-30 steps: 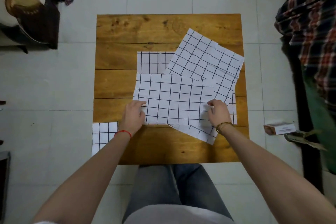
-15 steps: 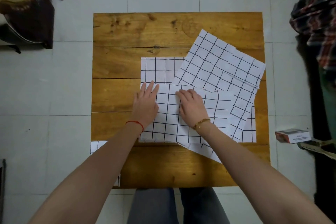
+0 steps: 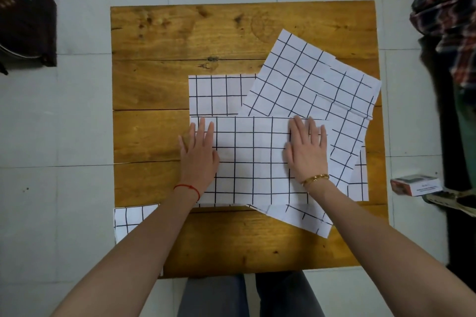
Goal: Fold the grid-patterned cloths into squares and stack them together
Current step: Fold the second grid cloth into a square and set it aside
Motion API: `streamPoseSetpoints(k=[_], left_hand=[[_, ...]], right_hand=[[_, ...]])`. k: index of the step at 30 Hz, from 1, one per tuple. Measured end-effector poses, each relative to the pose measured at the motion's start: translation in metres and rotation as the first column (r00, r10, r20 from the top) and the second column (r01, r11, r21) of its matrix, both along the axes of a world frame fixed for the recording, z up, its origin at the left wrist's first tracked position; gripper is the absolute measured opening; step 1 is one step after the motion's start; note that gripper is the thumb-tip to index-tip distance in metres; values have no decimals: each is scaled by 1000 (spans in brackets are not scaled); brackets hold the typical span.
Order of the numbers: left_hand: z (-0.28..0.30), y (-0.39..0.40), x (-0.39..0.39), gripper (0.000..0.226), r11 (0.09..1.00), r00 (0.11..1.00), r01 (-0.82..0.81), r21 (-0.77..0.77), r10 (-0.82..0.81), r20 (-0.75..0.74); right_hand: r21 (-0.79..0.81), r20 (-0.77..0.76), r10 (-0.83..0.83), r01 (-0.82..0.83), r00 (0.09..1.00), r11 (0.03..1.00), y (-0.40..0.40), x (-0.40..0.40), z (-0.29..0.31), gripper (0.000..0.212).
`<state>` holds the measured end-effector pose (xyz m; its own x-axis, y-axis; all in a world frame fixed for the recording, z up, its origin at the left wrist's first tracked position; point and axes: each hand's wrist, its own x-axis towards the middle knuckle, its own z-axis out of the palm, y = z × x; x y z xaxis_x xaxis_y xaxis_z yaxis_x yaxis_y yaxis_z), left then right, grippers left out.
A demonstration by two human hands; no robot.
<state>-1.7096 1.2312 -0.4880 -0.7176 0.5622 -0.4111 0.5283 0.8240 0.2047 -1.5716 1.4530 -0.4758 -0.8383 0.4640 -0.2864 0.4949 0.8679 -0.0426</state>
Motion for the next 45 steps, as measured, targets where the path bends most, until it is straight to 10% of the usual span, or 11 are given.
streamPoseSetpoints(k=[15, 34, 45], left_hand=[[-1, -6, -10, 74, 999, 1000, -3, -41, 3, 1], [6, 0, -14, 72, 1000, 1000, -5, -12, 4, -15], [9, 24, -39, 50, 989, 988, -102, 104, 113, -106]], right_hand=[[-122, 55, 387, -379, 920, 917, -109, -117, -9, 58], [65, 139, -126, 118, 982, 991, 49, 34, -12, 59], [-36, 11, -82, 83, 997, 996, 28, 18, -1, 61]])
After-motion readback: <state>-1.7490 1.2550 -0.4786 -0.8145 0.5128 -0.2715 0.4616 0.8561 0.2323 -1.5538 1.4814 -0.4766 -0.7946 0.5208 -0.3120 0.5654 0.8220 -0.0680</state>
